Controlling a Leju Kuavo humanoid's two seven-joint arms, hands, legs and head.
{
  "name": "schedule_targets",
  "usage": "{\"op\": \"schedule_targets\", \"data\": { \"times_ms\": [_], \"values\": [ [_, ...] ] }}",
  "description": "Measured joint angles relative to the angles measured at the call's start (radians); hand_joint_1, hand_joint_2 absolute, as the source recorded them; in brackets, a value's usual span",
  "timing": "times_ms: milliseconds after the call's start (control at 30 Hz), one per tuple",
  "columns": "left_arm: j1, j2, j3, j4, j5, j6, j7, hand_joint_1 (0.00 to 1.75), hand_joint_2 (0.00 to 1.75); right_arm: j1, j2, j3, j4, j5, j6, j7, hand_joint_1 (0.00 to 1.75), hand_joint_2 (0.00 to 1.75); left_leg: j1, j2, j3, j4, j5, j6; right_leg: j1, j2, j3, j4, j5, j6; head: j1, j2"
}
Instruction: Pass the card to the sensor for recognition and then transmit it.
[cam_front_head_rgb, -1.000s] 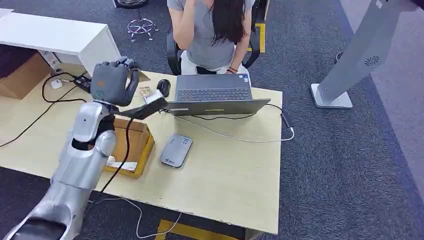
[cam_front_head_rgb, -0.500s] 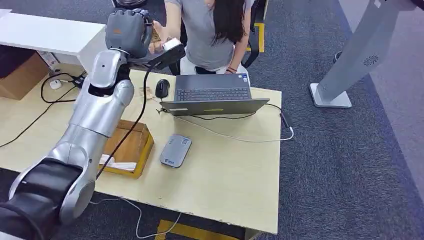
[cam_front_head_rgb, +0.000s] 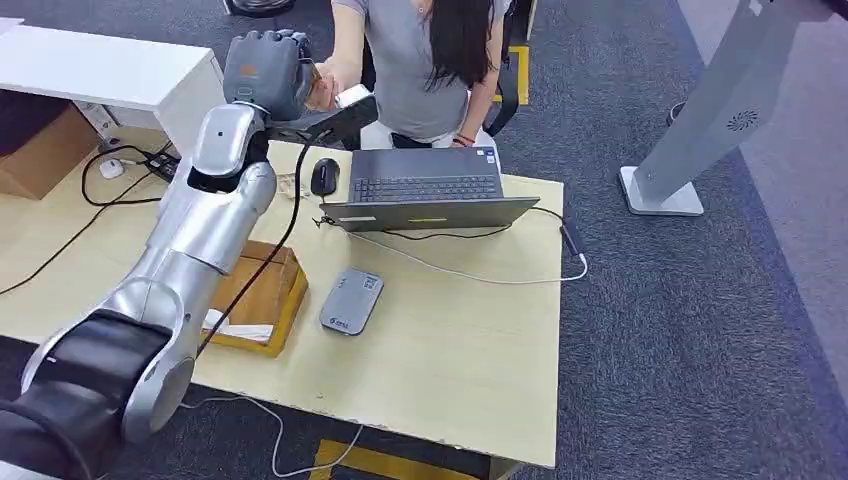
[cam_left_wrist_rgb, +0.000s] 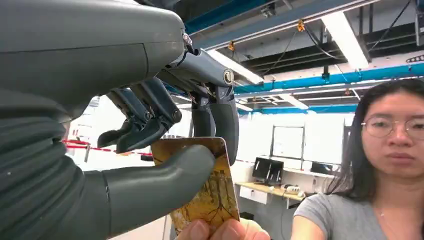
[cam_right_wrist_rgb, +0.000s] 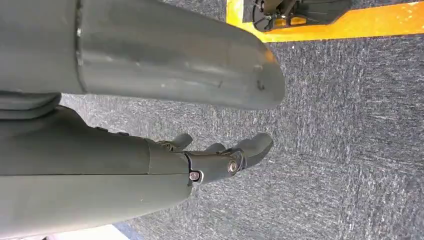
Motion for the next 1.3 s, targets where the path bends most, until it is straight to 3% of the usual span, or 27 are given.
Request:
{"op": "schedule_targets", "data": {
  "times_ms": [267, 300, 333, 433, 467, 633, 733, 1000, 1200, 1300],
  "values": [
    [0.0, 0.0, 0.0, 0.009, 0.0, 0.0, 0.001, 1.75, 1.75, 0.0, 0.0, 0.0, 0.0, 0.0, 0.001, 0.0, 0.0, 0.0, 0.0, 0.0, -0.001, 0.0, 0.0, 0.0, 0.0, 0.0, -0.001, 0.0, 0.0, 0.0, 0.0, 0.0],
    [0.0, 0.0, 0.0, 0.011, 0.0, 0.0, 0.001, 0.35, 1.75, 0.0, 0.0, 0.0, 0.0, 0.001, 0.001, 0.0, 0.0, 0.0, 0.0, 0.0, -0.001, 0.0, 0.0, 0.0, 0.0, 0.0, -0.001, 0.0, 0.0, 0.0, 0.0, 0.0],
    [0.0, 0.0, 0.0, 0.014, 0.0, 0.003, 0.001, 0.0, 1.75, 0.0, 0.0, 0.0, 0.0, 0.001, 0.001, 0.0, 0.0, 0.0, 0.0, 0.0, -0.001, 0.0, 0.0, 0.0, 0.0, 0.0, -0.001, 0.0, 0.0, 0.0, 0.0, 0.0],
    [0.0, -0.002, -0.001, 0.014, -0.006, 0.033, 0.0, 0.0, 1.75, 0.0, 0.0, 0.003, 0.0, 0.002, 0.001, 0.002, 0.0, 0.0, 0.0, 0.0, -0.002, 0.0, 0.0, 0.0, 0.0, 0.0, -0.002, 0.0, 0.0, 0.0, 0.0, 0.0],
    [0.0, -0.003, -0.002, 0.014, -0.008, 0.043, -0.001, 0.0, 0.0, -0.001, 0.0, 0.005, 0.0, 0.002, 0.001, 0.003, 0.0, 0.0, 0.0, 0.0, -0.002, 0.0, 0.0, 0.0, 0.0, 0.0, -0.002, 0.0, 0.0, 0.0, 0.0, 0.0],
    [0.002, -0.006, -0.003, 0.014, -0.005, 0.045, -0.001, 0.0, 0.0, -0.001, 0.001, 0.011, 0.0, 0.0, 0.001, 0.003, 0.0, 0.0, 0.0, 0.0, -0.002, 0.0, 0.0, 0.0, 0.0, 0.0, -0.002, 0.0, 0.0, 0.0, 0.0, 0.0],
    [0.022, -0.003, -0.003, 0.005, 0.038, 0.082, -0.037, 0.0, 0.0, 0.0, 0.002, 0.015, 0.0, -0.006, 0.001, 0.003, 0.0, 0.0, 0.0, 0.0, -0.002, 0.0, 0.0, 0.0, 0.0, 0.0, -0.001, 0.0, 0.0, 0.0, 0.0, 0.0],
    [0.228, 0.073, -0.001, -0.24, 0.192, 0.187, -0.13, 0.0, 0.0, 0.018, 0.001, 0.015, 0.0, -0.029, -0.008, -0.016, 0.0, 0.0, 0.0, 0.0, -0.001, -0.001, 0.0, 0.0, 0.0, 0.0, -0.001, 0.0, -0.001, 0.0, 0.0, 0.0],
    [0.268, 0.09, 0.0, -0.293, 0.205, 0.194, -0.137, 0.0, 0.0, 0.025, 0.001, 0.015, 0.0, -0.032, -0.01, -0.02, 0.0, 0.0, 0.0, 0.0, -0.002, -0.001, 0.0, 0.0, 0.0, -0.001, -0.001, 0.0, -0.001, 0.0, 0.0, 0.0],
    [0.357, 0.138, 0.012, -0.416, 0.217, 0.2, -0.146, 0.0, 0.0, 0.031, 0.001, 0.015, 0.0, -0.037, -0.011, -0.029, 0.0, 0.0, 0.0, -0.001, -0.002, -0.001, 0.0, 0.0, 0.0, -0.001, -0.001, 0.0, -0.002, -0.001, 0.001, 0.0]
  ]
}}
